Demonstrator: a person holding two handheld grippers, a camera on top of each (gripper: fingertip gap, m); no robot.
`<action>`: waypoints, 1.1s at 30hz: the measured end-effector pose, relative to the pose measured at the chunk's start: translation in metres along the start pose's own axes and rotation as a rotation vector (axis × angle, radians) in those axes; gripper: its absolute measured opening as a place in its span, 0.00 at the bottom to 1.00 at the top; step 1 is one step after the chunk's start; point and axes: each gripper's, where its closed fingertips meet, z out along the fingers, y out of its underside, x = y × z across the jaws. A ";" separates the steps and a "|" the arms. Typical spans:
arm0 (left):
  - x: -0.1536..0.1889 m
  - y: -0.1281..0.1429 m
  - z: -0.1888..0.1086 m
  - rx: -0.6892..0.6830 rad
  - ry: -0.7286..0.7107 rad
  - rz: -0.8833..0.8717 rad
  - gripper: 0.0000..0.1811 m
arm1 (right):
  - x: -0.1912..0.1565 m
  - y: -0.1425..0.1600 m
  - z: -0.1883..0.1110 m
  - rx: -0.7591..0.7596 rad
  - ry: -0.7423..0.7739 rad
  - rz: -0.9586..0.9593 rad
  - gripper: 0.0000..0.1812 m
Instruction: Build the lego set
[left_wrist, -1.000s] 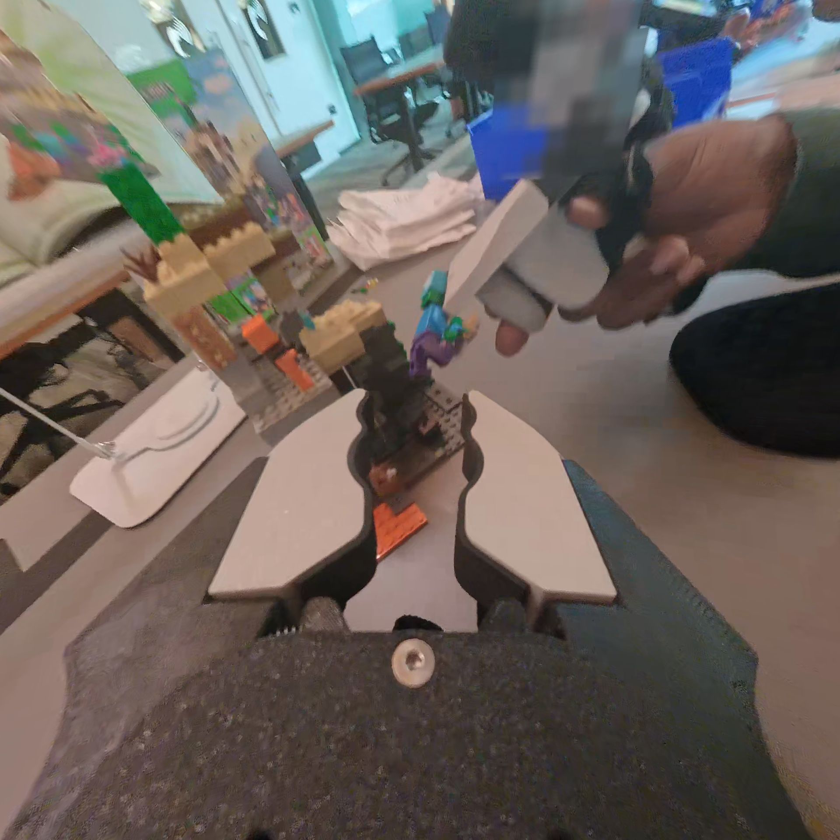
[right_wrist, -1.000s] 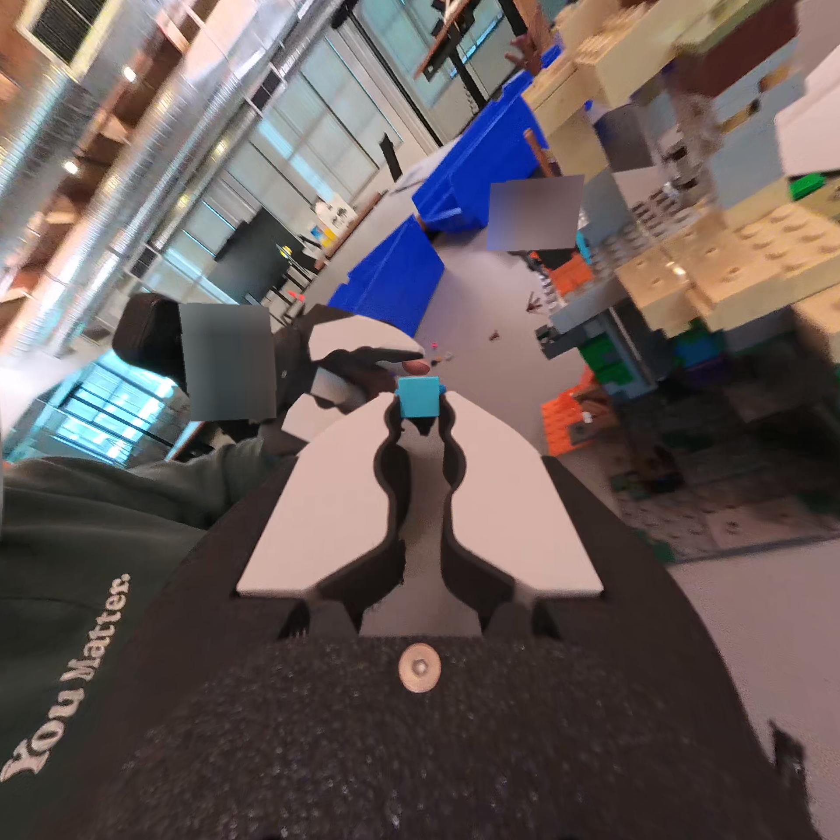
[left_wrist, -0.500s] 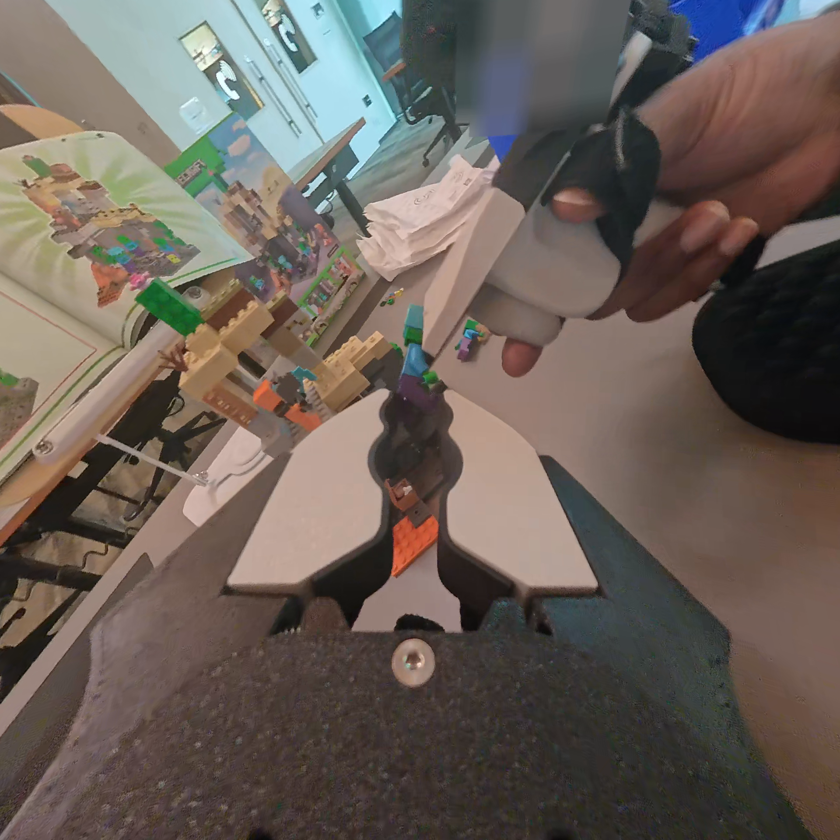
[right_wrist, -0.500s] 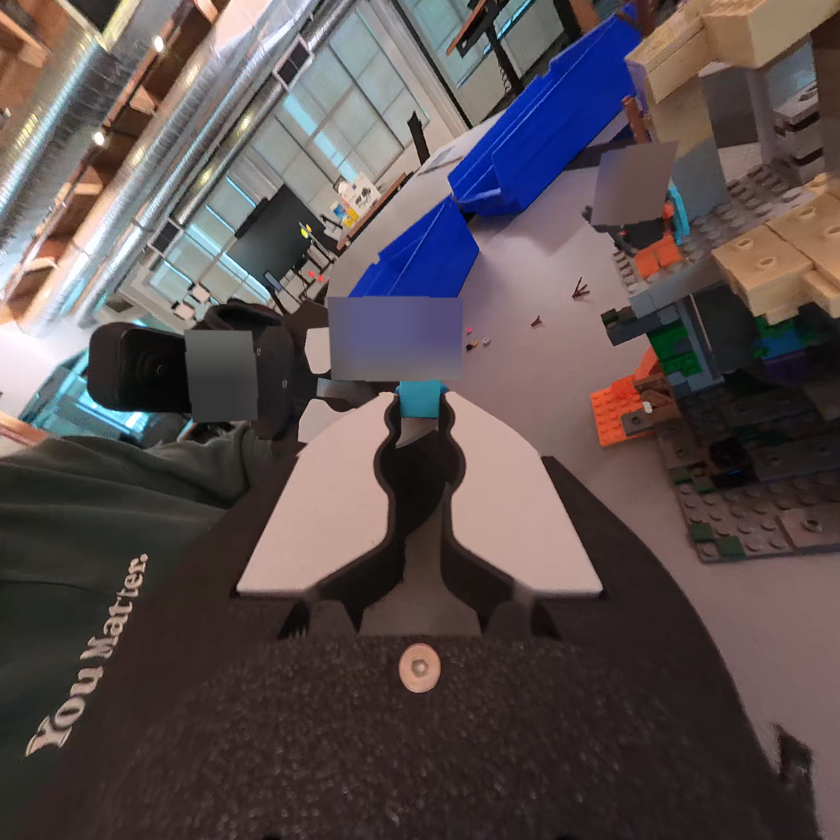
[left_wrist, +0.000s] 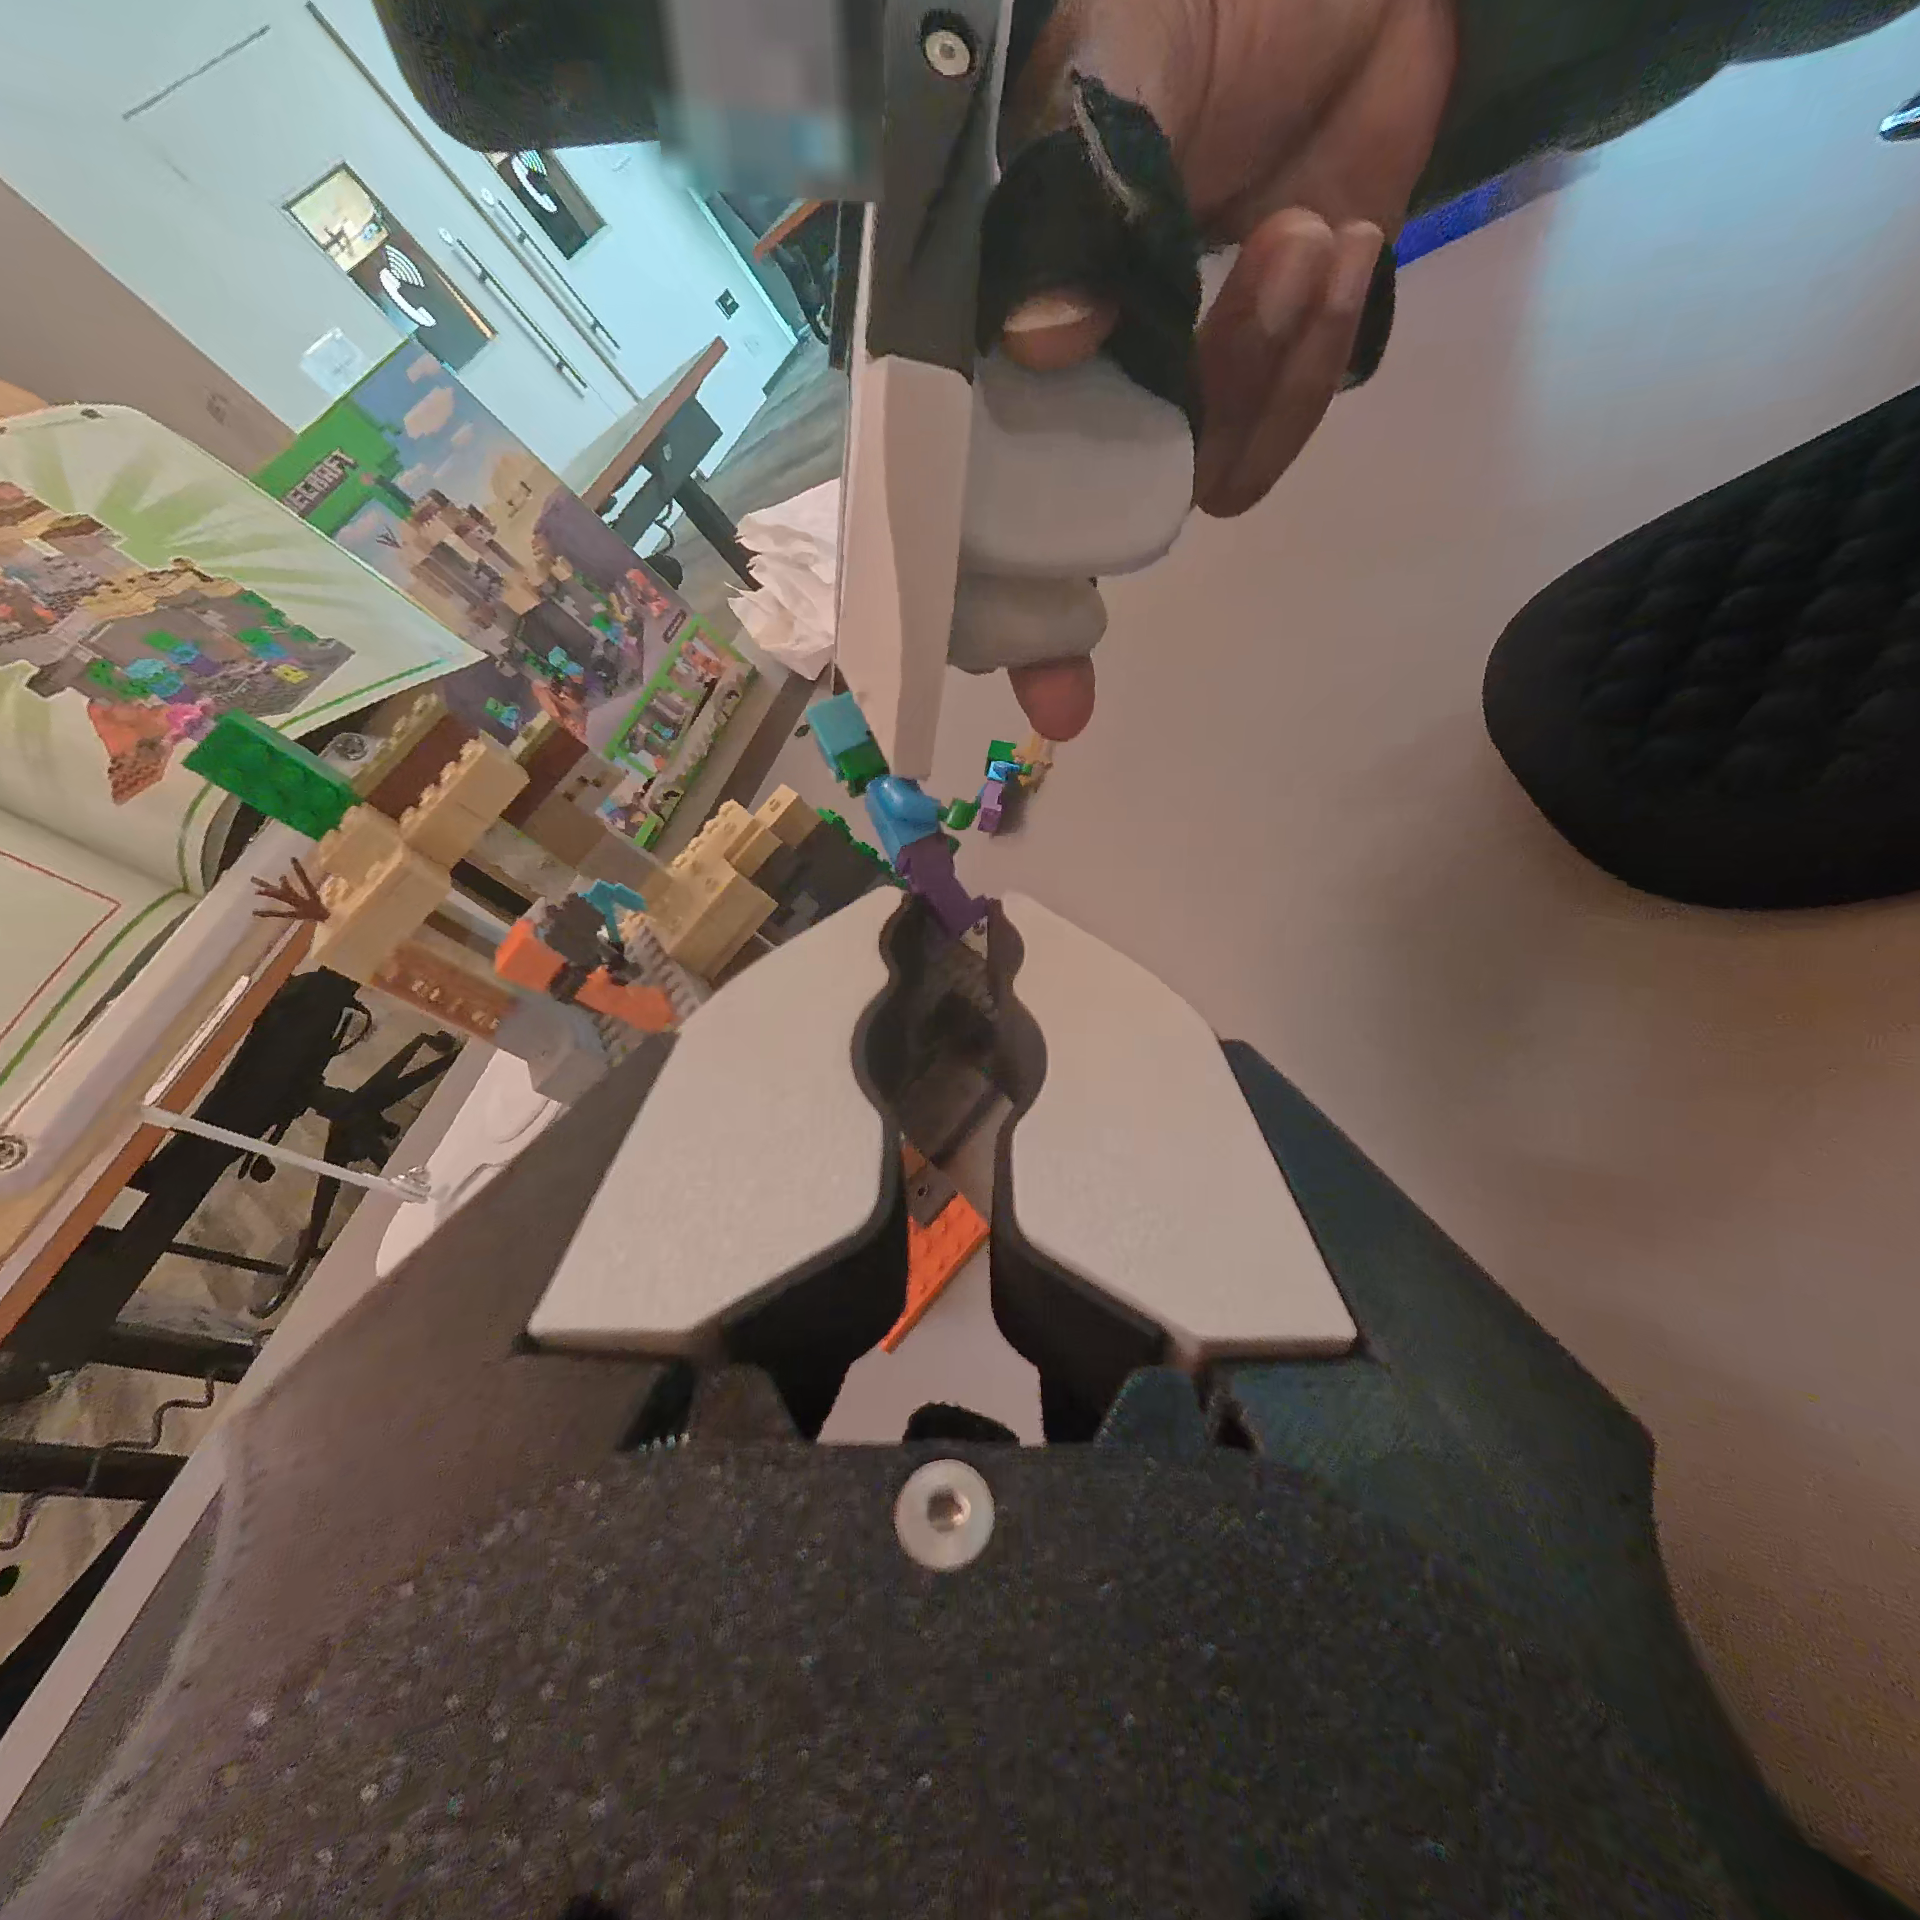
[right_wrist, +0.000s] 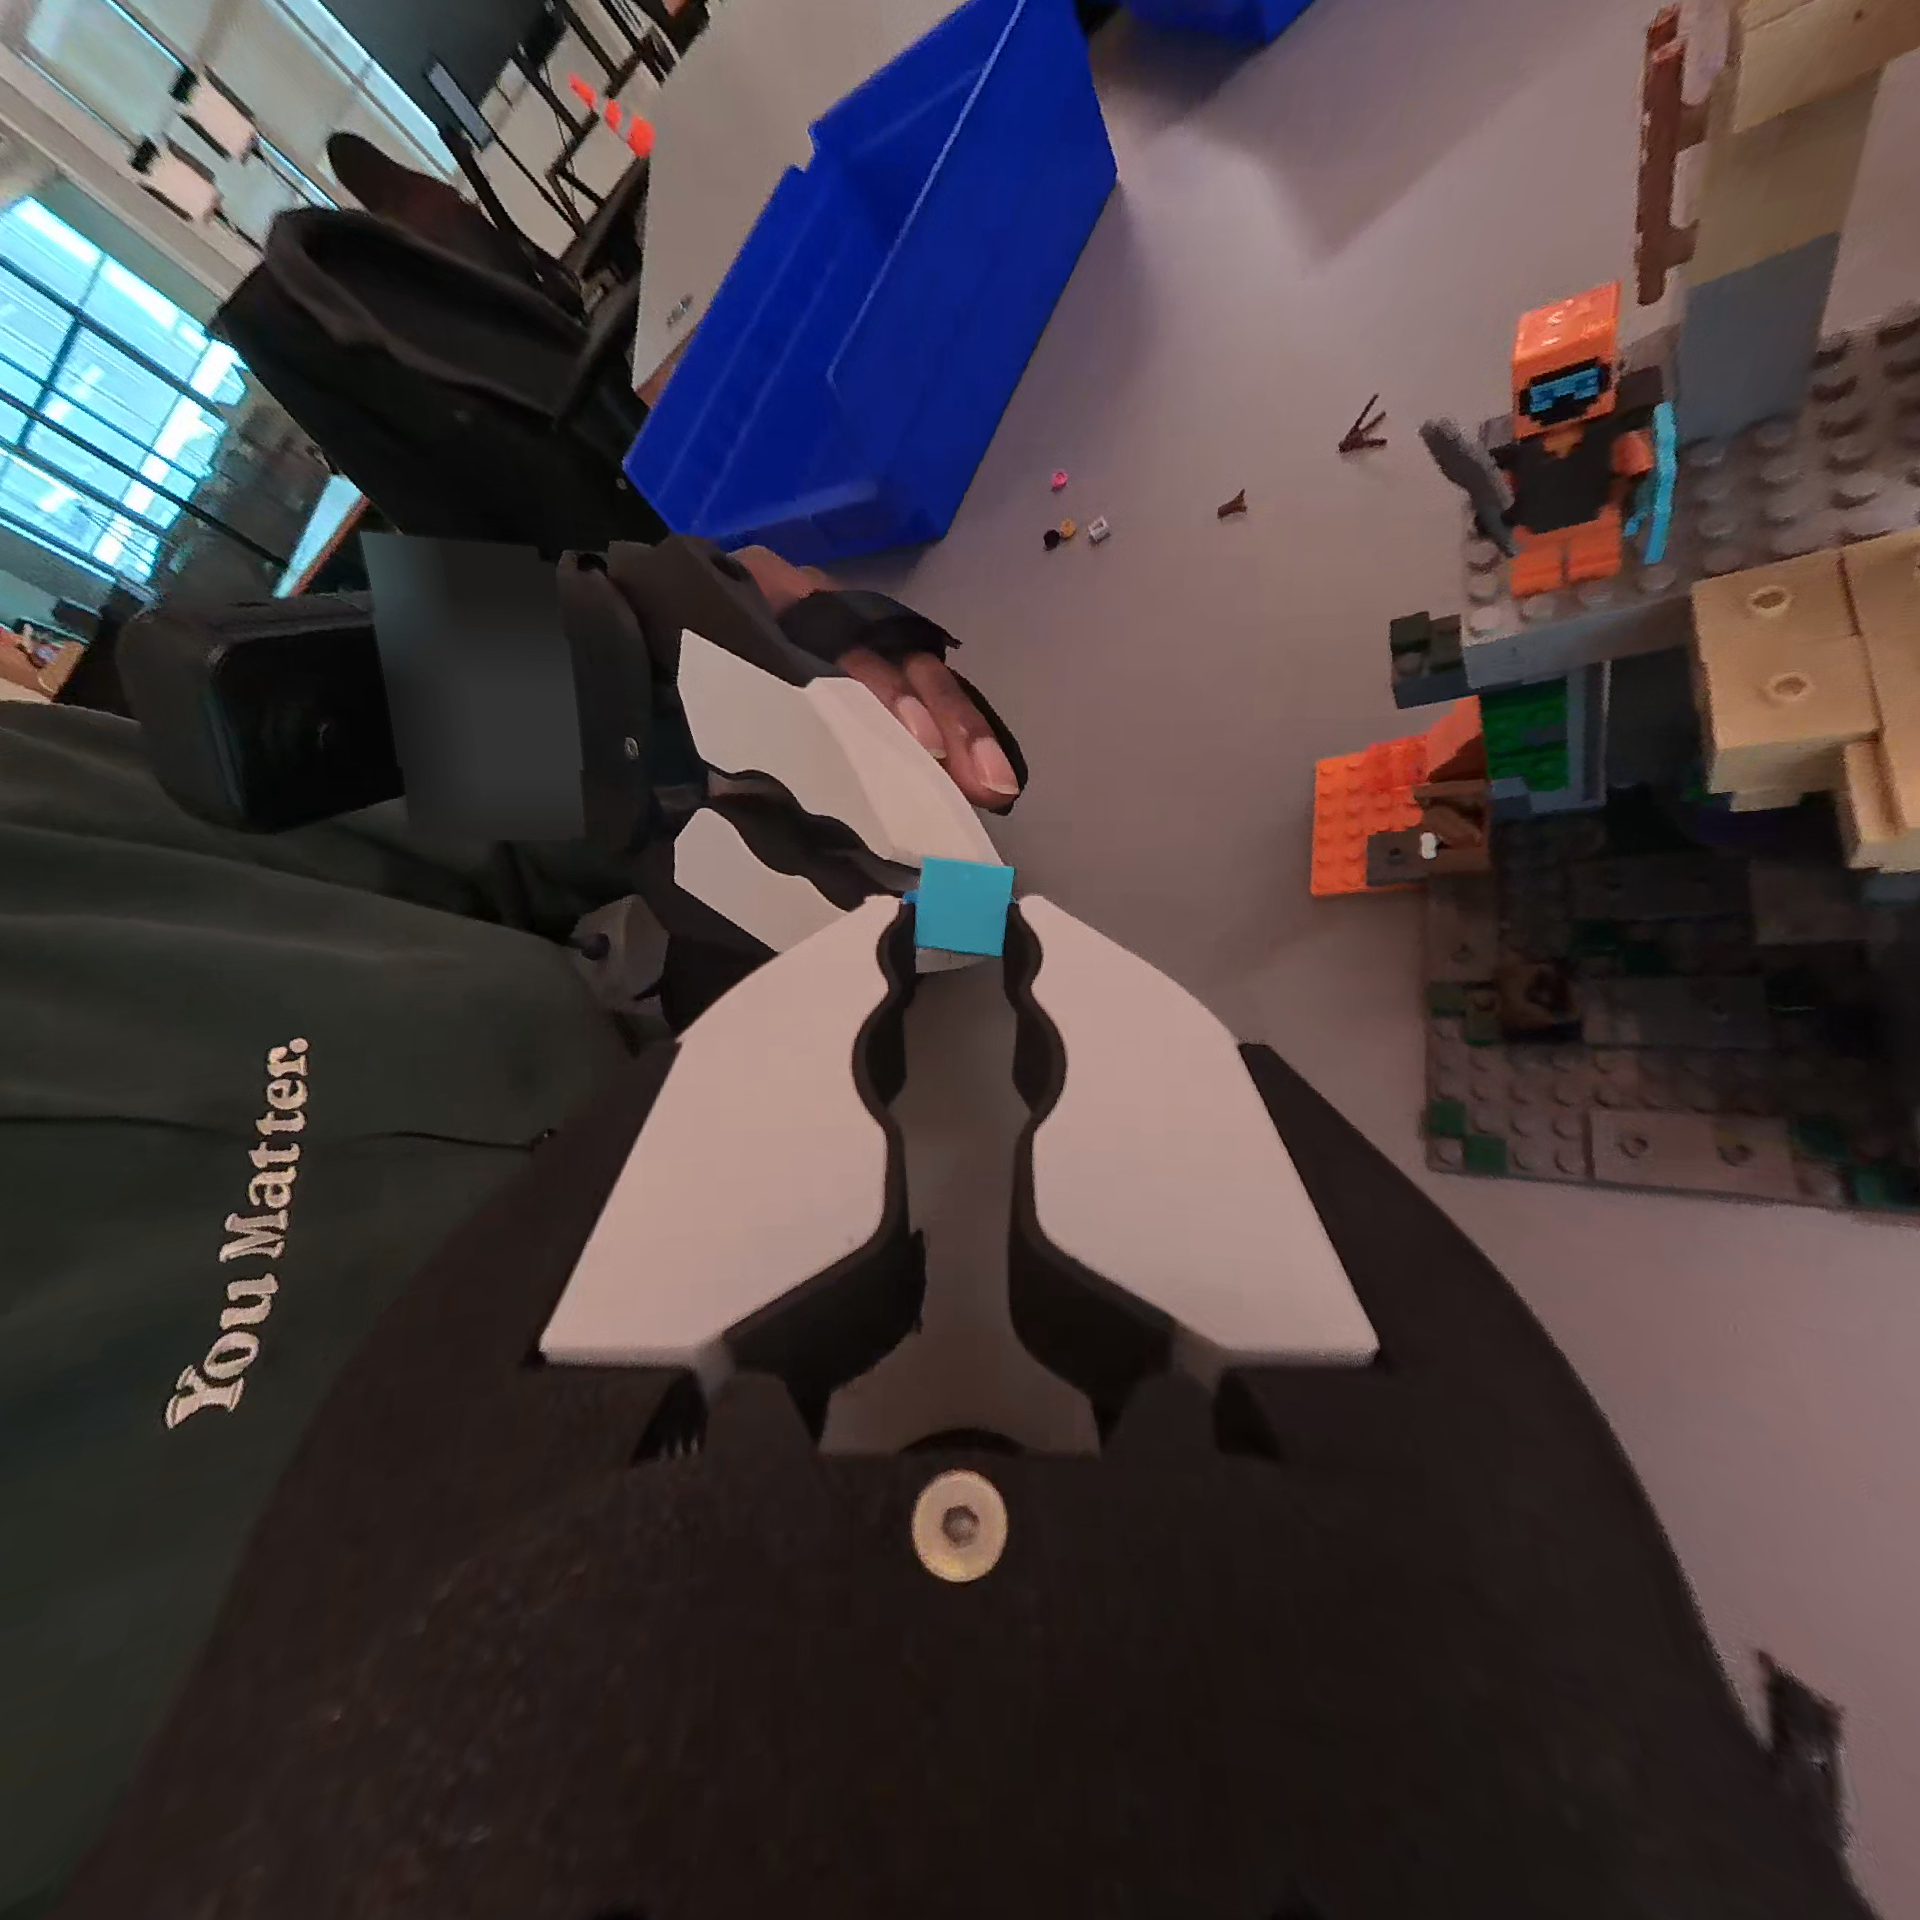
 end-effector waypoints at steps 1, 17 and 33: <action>0.000 0.001 0.001 -0.001 -0.003 -0.004 0.06 | 0.001 0.000 0.001 -0.008 0.005 -0.003 0.09; -0.029 0.023 0.006 -0.056 -0.172 -0.125 0.05 | 0.019 -0.018 0.015 0.084 0.094 0.040 0.09; -0.025 0.021 0.005 -0.062 -0.189 0.059 0.04 | 0.016 -0.011 0.012 0.014 0.165 -0.052 0.09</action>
